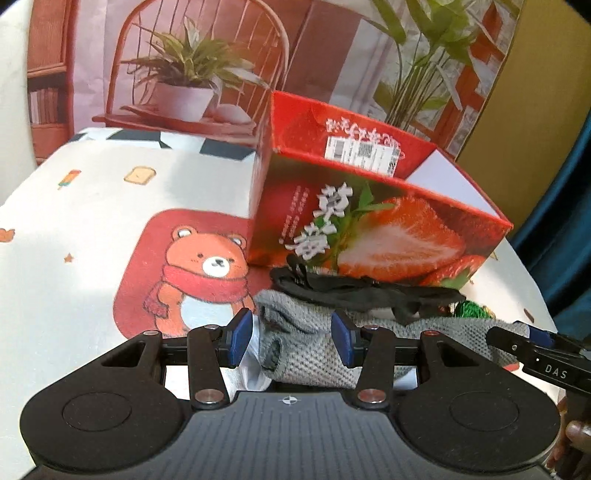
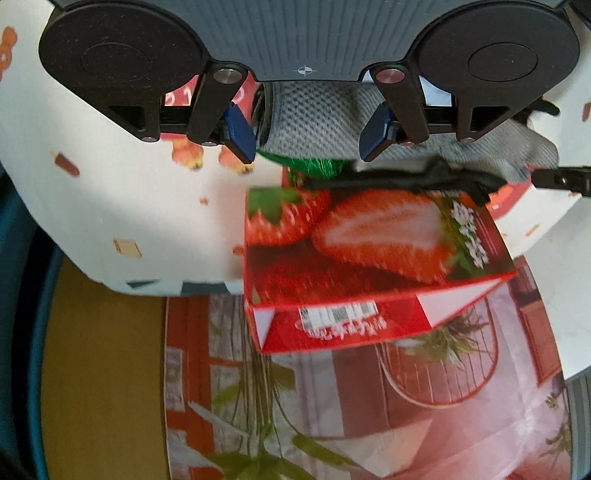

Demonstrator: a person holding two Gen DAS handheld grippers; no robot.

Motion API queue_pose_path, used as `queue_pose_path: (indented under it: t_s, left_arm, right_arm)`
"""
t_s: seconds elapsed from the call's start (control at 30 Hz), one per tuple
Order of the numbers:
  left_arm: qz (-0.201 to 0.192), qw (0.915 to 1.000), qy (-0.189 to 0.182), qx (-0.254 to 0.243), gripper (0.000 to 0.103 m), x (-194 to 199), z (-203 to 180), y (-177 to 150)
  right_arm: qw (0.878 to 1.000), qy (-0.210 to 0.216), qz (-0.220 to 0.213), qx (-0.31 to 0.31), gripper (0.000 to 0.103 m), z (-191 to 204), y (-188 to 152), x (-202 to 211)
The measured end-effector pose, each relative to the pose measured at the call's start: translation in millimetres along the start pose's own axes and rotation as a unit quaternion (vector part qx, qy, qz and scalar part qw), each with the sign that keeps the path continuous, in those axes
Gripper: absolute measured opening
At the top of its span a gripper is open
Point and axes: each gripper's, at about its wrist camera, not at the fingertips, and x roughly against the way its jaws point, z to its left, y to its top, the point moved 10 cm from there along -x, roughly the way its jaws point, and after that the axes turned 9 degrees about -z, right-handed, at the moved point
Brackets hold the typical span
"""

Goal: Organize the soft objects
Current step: 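Move both tools down to the grey knit cloth and grasp it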

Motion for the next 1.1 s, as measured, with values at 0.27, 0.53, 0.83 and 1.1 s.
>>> queue_pose_path:
  t_s: [0.27,0.53,0.83,1.1]
  left_arm:
    - [0.020,0.9997,-0.004,0.016,0.051,-9,2,-14]
    - [0.031,0.9992,-0.013,0.020,0.061,-15,-2,-19]
    - [0.042,0.9991,-0.010,-0.002,0.040,-18,-5,-26]
    - [0.034,0.9992,-0.012,-0.015,0.021,-16,-7,-24]
  right_arm:
    - [1.000,-0.008,0.013,-0.002,0.060,-2,-9,-6]
    - [1.000,-0.011,0.021,-0.018,0.062,-7,-13,-8]
    - [0.999,-0.010,0.024,-0.036,0.063,-9,-12,-6]
    - [0.999,0.007,0.015,-0.037,0.054,-1,-5,0]
